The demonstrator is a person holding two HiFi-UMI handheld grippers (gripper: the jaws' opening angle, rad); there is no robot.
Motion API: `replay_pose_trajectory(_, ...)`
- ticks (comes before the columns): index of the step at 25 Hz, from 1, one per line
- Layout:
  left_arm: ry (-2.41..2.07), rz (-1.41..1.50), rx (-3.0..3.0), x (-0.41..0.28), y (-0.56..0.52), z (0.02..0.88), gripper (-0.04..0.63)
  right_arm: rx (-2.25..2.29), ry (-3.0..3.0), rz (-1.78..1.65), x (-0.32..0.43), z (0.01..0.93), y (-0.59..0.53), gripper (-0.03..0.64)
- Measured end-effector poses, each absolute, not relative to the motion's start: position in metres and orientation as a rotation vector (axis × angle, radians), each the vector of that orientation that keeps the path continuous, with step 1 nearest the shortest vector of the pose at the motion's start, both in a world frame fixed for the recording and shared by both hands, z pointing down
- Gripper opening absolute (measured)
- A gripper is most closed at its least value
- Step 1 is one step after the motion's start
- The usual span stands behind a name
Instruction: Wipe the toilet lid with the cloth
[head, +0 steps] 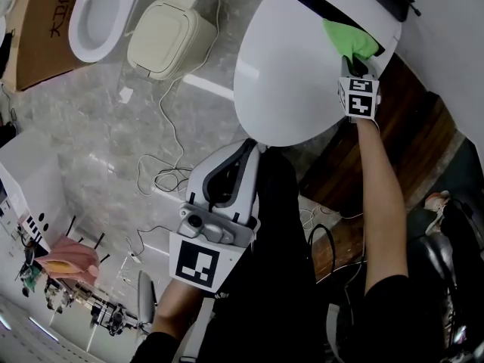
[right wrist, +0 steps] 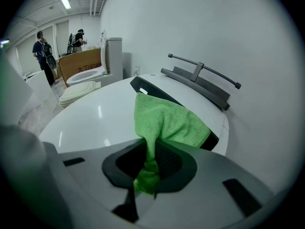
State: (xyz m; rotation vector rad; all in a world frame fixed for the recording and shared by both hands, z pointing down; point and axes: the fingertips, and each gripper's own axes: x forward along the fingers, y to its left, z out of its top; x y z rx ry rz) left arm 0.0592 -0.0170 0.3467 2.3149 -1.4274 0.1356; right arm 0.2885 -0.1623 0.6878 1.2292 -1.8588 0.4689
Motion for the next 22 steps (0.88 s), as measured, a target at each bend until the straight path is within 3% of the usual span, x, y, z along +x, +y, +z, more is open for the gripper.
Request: replay_pose_trajectory(22, -1.452, 0.068, 2.310, -0.040, 0.066, 0.340, -0.003, 0.993, -1.848, 0.451, 0.164, 0.718, 0.018, 0.065)
